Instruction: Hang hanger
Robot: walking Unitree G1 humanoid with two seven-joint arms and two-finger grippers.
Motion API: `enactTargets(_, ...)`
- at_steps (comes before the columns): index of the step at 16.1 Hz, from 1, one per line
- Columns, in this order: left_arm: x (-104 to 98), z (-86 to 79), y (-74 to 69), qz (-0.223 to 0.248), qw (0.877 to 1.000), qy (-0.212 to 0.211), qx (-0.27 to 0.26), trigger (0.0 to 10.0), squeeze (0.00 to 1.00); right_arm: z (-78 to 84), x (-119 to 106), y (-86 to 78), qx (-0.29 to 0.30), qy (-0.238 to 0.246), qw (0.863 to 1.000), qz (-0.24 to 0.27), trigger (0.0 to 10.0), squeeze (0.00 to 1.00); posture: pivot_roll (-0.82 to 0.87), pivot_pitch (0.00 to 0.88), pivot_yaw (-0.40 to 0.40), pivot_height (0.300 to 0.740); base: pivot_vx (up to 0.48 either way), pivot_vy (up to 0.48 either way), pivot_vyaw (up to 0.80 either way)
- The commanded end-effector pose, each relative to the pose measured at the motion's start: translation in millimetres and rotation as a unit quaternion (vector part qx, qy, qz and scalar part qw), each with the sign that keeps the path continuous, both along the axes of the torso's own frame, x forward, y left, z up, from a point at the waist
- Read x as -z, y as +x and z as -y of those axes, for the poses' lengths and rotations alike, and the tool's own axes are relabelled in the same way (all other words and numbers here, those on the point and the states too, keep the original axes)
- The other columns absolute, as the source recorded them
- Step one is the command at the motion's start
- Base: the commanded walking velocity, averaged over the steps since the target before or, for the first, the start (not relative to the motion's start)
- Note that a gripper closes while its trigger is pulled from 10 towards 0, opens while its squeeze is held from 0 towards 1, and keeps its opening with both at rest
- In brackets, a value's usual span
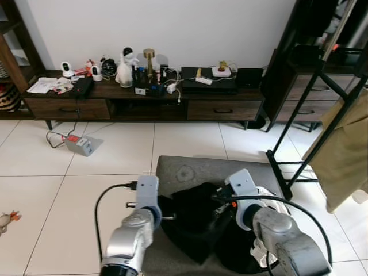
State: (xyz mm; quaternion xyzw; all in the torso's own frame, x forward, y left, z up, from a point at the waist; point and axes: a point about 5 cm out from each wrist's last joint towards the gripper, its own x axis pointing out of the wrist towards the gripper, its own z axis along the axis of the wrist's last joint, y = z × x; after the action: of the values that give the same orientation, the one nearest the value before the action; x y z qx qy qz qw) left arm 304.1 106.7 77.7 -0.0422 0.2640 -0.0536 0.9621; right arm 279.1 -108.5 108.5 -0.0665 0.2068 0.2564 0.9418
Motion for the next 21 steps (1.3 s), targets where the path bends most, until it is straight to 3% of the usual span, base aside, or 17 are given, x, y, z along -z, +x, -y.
enactTargets(1,-4.4,1.5,0.7,0.008,1.0,-0.01,0.002,0.0,0.0,-3.7,-6.6,1.4,-0.006,0.002,1.0,0.015,10.0,0.0,0.06,0.084,-0.06,0.74,0.0,0.0,0.0)
enactTargets(3,-5.1,2.0,0.7,0.005,1.0,-0.008,0.01,0.0,0.0,-4.8,-3.8,1.3,-0.005,0.004,1.0,0.011,10.0,0.0,0.06,0.084,-0.057,0.74,0.0,0.0,0.0)
enactTargets(4,-7.9,1.9,0.4,0.013,0.999,0.017,0.025,0.0,0.0,-4.8,1.8,-0.7,-0.006,0.008,1.0,-0.001,10.0,0.0,0.05,0.089,-0.058,0.74,0.0,0.0,0.0)
enactTargets(5,-13.1,4.9,0.6,0.03,0.997,0.047,0.05,0.0,0.0,-2.5,16.3,-5.8,-0.02,-0.007,0.999,-0.033,10.0,0.0,0.05,0.095,-0.059,0.74,0.0,0.0,0.0)
enactTargets(7,-19.8,11.9,2.0,0.048,0.994,0.065,0.07,0.0,0.0,9.5,44.6,-14.1,-0.037,-0.059,0.994,-0.084,10.0,0.0,0.05,0.101,-0.063,0.74,0.0,0.0,0.0)
enactTargets(8,-21.4,15.0,2.2,0.051,0.994,0.068,0.075,0.0,0.0,15.4,50.2,-14.0,-0.024,-0.047,0.994,-0.096,10.0,0.0,0.05,0.104,-0.066,0.74,0.0,0.0,0.0)
enactTargets(9,-22.0,17.5,2.1,0.052,0.993,0.065,0.079,0.0,0.0,20.6,46.7,-9.2,0.017,0.033,0.993,-0.112,10.0,0.0,0.05,0.11,-0.066,0.74,0.0,0.0,0.0)
enactTargets(10,-23.1,19.8,1.6,0.054,0.993,0.063,0.084,0.0,0.0,32.1,51.4,-8.2,0.008,-0.027,0.994,-0.104,10.0,0.0,0.04,0.114,-0.068,0.74,0.0,0.0,0.0)
enactTargets(12,-25.2,25.9,0.5,0.058,0.991,0.061,0.107,0.0,0.0,39.4,60.7,-9.3,0.014,-0.025,0.991,-0.128,10.0,0.0,0.04,0.119,-0.066,0.74,0.0,0.0,0.0)
enactTargets(13,-27.0,29.4,0.1,0.06,0.99,0.059,0.118,0.0,0.0,42.0,64.0,-8.2,0.021,-0.017,0.991,-0.134,10.0,0.31,0.04,0.119,-0.064,0.74,0.0,0.0,0.0)
enactTargets(14,-27.7,30.5,-0.2,0.06,0.989,0.059,0.121,0.0,0.0,42.8,64.9,-7.3,0.023,-0.014,0.991,-0.134,10.0,1.0,0.04,0.119,-0.064,0.74,0.0,0.0,0.0)
enactTargets(15,-29.0,33.7,-0.9,0.062,0.988,0.059,0.131,0.0,0.0,42.2,65.1,-4.6,0.027,0.008,0.99,-0.137,10.0,1.0,0.05,0.121,-0.064,0.74,0.0,0.0,0.0)
enactTargets(18,-30.6,37.0,-1.5,0.063,0.986,0.057,0.141,0.0,0.0,31.9,65.0,-6.4,-0.044,0.005,0.989,-0.141,10.0,1.0,0.05,0.128,-0.065,0.74,0.0,0.0,0.0)
enactTargets(19,-30.9,37.3,-1.5,0.063,0.986,0.057,0.142,0.0,0.0,32.5,67.0,-7.5,-0.054,-0.007,0.988,-0.143,10.0,0.63,0.05,0.128,-0.064,0.74,0.0,0.0,0.0)
enactTargets(20,-31.3,39.4,-2.6,0.062,0.985,0.054,0.153,0.0,0.0,36.5,71.7,-7.9,-0.07,-0.041,0.986,-0.143,10.0,0.0,0.05,0.131,-0.062,0.74,0.0,0.0,0.0)
enactTargets(21,-31.2,40.5,-3.6,0.062,0.984,0.054,0.158,0.0,0.0,37.4,70.2,-5.5,-0.063,-0.03,0.988,-0.14,10.0,0.0,0.05,0.131,-0.062,0.74,0.0,0.0,0.0)
